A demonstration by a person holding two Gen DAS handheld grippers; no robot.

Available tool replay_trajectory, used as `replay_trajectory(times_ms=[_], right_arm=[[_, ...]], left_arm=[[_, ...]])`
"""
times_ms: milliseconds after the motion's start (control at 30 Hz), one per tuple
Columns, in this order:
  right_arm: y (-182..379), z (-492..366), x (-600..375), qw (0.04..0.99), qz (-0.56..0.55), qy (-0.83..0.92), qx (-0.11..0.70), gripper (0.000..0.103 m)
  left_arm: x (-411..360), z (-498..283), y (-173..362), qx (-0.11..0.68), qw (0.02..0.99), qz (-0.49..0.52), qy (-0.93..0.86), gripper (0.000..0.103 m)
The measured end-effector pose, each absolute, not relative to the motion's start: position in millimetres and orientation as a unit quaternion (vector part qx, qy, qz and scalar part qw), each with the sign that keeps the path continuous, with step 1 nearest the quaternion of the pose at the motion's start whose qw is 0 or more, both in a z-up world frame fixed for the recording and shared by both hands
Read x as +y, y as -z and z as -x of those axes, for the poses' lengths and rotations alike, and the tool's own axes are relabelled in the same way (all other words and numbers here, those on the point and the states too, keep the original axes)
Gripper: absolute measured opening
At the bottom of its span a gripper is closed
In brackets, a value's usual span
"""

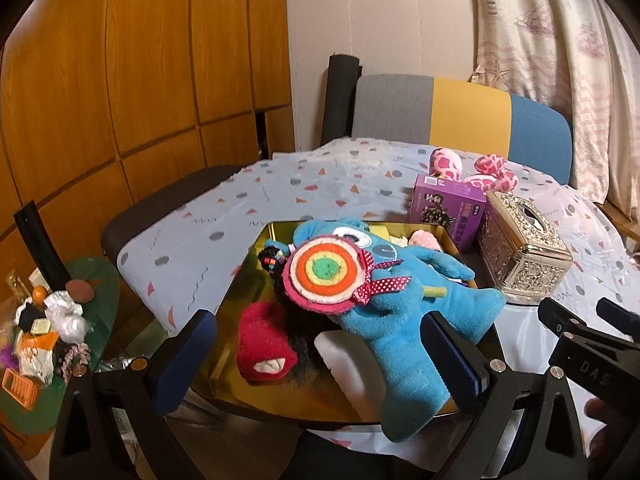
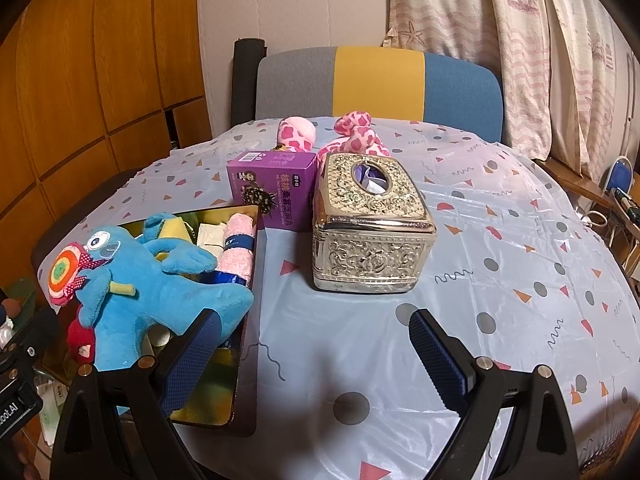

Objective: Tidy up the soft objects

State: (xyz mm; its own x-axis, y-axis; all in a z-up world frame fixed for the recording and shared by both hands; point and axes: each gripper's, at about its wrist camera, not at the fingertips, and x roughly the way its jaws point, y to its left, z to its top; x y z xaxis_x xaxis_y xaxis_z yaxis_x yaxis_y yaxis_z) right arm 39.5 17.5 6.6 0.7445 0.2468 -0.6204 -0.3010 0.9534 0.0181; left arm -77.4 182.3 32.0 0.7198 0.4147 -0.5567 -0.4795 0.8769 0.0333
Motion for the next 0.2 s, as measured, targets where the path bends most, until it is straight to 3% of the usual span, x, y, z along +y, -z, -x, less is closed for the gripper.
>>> replay_trajectory(times_ms=[133, 200], right_arm=[[-4.3, -41.1, 16.1, 0.932, 0.040, -0.144, 0.329, 0.097], [-3.0, -42.2, 14.7, 0.932, 0.038, -0.143, 0.331, 0.097]], left_arm=[[182.5, 75.9, -31.3, 0.289, 0.925, 0.058, -0.238, 0.097], [183.1, 73.8, -29.9, 0.297, 0.924, 0.059, -0.234, 0.103]])
